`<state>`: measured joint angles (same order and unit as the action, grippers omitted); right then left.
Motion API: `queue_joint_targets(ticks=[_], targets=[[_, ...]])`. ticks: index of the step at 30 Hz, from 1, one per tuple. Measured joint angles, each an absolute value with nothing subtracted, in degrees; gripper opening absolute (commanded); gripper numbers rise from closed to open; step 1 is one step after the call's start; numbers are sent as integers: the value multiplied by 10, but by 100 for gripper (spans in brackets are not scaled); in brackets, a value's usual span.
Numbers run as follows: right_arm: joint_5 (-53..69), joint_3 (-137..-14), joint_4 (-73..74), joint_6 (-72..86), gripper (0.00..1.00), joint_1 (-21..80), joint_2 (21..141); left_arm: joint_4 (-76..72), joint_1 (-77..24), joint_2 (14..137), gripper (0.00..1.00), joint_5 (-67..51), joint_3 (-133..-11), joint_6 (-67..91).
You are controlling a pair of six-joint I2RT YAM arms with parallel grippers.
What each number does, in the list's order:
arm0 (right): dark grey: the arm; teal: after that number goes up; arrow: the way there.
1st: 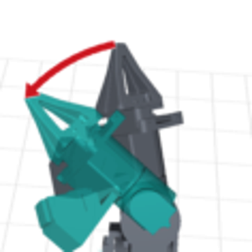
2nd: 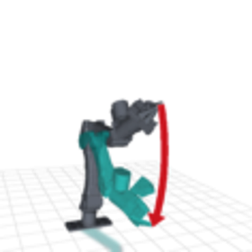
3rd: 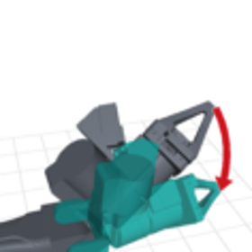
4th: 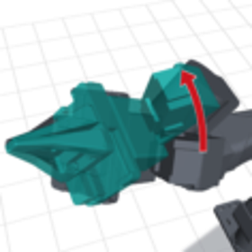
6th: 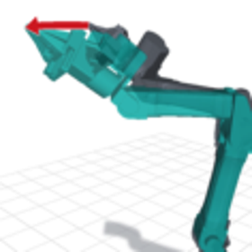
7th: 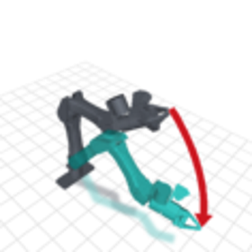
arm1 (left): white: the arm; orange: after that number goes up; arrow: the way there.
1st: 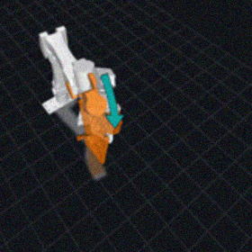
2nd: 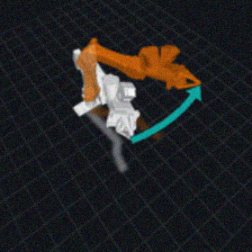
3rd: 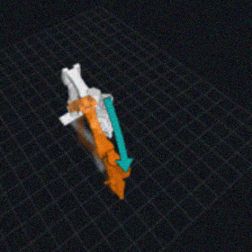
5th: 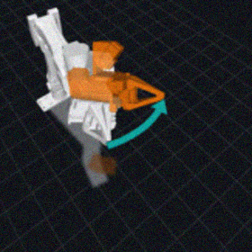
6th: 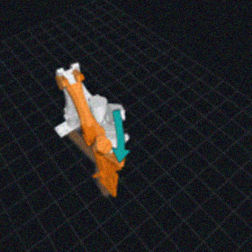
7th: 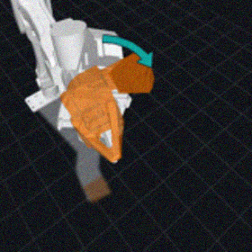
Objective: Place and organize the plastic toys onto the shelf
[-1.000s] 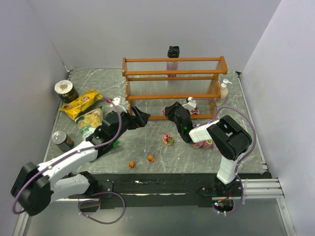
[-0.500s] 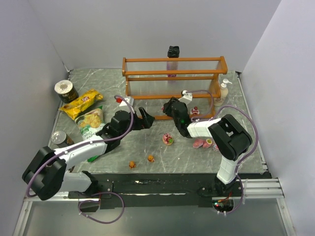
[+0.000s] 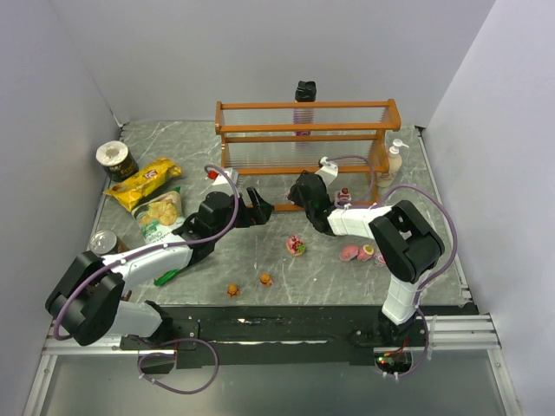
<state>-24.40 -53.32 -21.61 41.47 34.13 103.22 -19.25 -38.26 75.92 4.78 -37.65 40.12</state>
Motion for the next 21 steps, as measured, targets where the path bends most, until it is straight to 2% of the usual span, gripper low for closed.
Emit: queue_joint_targets(ticks=[13, 21], targets=[[-258, -547, -220, 420, 7, 341, 1056, -204, -375, 759, 96, 32, -376, 401], [-314, -561, -205, 369, 8, 364, 1064, -207, -373, 759, 97, 24, -376, 403]])
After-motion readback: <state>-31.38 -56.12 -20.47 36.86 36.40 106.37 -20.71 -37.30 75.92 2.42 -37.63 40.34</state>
